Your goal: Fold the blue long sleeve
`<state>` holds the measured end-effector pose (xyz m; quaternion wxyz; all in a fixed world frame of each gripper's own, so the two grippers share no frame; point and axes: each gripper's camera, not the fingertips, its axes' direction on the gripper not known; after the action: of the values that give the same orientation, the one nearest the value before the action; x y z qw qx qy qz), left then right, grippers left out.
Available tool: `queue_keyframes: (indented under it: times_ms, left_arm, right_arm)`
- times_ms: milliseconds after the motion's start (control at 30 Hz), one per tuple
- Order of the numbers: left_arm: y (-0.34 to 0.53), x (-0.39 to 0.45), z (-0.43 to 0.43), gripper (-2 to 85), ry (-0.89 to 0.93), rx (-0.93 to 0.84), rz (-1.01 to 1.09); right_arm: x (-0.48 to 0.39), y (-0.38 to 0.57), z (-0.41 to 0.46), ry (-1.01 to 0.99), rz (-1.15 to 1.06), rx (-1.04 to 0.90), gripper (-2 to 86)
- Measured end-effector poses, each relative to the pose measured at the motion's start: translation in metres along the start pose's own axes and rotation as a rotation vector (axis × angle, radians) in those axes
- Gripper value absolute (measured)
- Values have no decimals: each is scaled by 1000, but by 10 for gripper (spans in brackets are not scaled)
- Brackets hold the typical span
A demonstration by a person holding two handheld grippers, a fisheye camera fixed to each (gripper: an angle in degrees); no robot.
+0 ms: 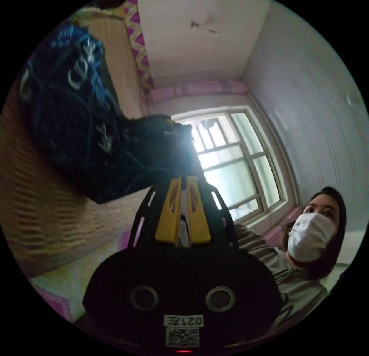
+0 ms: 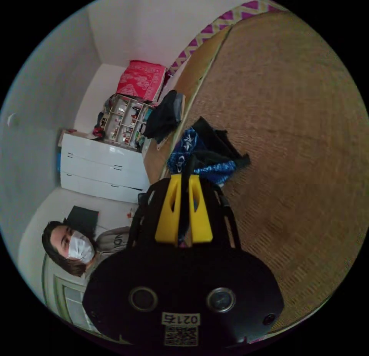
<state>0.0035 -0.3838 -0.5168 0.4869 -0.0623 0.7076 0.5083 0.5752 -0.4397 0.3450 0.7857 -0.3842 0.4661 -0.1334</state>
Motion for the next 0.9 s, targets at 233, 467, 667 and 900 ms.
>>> queue_keyframes:
  times_ms: [233,467,667,900]
  left_arm:
    - [-33,-25,-136,15,-82,479,-136]
    - [7,-13,-162,34,-176,529,-98]
    - [-22,31,-108,92,-554,275,204]
    - [-64,15,-32,45,-1125,-34,259]
  right_arm:
    - [-50,-146,116,143,7,-68,83]
    - [-55,-166,180,117,-41,-136,124]
    - [-107,-83,184,119,-281,-196,72]
    - [-169,29,270,673,-602,-164,-4]
